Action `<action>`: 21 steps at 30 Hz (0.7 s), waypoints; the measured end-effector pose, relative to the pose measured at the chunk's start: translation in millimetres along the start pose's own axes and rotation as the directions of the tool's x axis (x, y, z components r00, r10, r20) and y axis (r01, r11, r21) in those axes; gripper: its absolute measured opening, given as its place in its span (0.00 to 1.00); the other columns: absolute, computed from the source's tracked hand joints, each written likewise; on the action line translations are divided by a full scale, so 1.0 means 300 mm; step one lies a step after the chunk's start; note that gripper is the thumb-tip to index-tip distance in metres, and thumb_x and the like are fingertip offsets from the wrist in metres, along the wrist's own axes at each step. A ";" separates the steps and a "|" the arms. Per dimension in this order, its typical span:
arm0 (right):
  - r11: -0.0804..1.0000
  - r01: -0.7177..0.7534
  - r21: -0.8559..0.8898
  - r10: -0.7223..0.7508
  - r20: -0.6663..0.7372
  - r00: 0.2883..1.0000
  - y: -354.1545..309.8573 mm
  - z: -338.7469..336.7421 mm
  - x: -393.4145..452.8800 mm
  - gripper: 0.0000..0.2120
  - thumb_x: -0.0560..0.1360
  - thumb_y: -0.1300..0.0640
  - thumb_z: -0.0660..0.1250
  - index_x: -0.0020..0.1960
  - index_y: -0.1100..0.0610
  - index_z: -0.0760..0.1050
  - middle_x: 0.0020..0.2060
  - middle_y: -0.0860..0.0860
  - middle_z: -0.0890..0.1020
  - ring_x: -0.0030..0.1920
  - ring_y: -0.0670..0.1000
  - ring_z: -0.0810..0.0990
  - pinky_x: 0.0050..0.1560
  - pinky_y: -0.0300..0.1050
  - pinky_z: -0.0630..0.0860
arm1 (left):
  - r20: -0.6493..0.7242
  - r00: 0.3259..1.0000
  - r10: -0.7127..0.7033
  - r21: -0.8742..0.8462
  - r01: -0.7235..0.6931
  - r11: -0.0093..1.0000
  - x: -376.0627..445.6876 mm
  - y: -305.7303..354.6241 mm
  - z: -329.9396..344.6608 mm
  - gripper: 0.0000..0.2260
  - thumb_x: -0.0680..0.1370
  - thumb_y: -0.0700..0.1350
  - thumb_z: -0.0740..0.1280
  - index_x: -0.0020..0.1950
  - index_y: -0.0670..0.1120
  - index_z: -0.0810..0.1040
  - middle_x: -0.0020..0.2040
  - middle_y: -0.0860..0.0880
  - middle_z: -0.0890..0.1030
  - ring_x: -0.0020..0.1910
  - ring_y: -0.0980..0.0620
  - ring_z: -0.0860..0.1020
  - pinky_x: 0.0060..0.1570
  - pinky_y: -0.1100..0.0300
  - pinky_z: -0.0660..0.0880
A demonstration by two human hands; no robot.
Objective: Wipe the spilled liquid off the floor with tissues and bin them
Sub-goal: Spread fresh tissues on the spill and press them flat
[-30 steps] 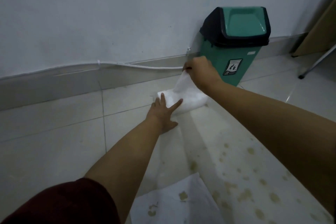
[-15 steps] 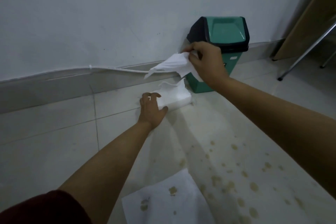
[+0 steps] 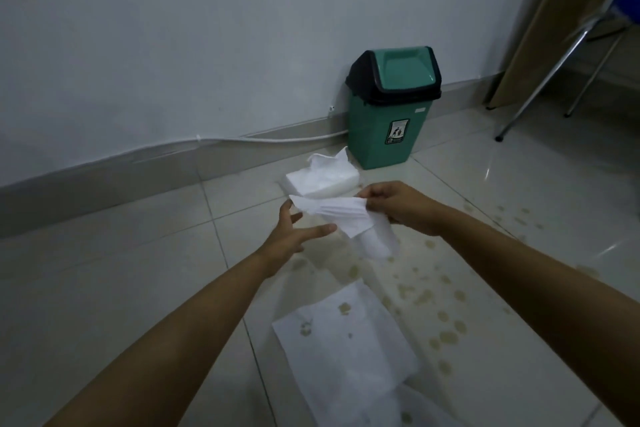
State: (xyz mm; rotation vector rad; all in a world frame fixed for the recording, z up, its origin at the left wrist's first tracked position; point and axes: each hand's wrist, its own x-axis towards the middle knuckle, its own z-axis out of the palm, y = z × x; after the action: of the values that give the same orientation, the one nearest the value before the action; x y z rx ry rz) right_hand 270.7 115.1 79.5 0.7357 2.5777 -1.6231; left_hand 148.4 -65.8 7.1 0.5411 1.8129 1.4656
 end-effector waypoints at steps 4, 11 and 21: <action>0.987 -0.144 0.069 0.133 0.140 0.981 -0.049 -0.009 -0.064 0.09 0.80 0.64 0.58 0.54 0.57 0.77 0.51 0.55 0.80 0.49 0.53 0.80 0.46 0.42 0.79 | 0.006 0.999 0.046 0.130 -0.047 0.990 -0.070 0.042 0.001 0.53 0.66 0.49 0.78 0.77 0.57 0.41 0.78 0.51 0.54 0.74 0.45 0.62 0.70 0.43 0.66; 0.977 -0.167 -0.130 0.183 0.120 0.976 -0.315 -0.135 -0.167 0.11 0.80 0.65 0.56 0.57 0.63 0.75 0.47 0.55 0.80 0.47 0.52 0.80 0.48 0.45 0.78 | 0.101 0.979 0.179 0.313 -0.202 0.928 -0.156 0.283 -0.004 0.23 0.70 0.47 0.75 0.64 0.49 0.75 0.62 0.50 0.76 0.62 0.48 0.74 0.61 0.55 0.73; 0.859 -0.092 -0.504 0.092 -0.025 0.995 -0.540 -0.384 -0.352 0.03 0.75 0.62 0.67 0.46 0.55 0.79 0.42 0.52 0.81 0.38 0.48 0.77 0.39 0.37 0.75 | 0.250 0.963 0.103 0.429 -0.206 0.879 -0.280 0.627 0.069 0.15 0.73 0.44 0.72 0.59 0.44 0.80 0.57 0.44 0.81 0.54 0.46 0.79 0.61 0.50 0.73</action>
State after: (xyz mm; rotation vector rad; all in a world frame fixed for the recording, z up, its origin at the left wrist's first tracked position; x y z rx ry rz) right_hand 328.8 115.7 297.1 0.7871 2.7272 -0.8444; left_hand 195.6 -63.0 208.8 1.0617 1.9675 1.0216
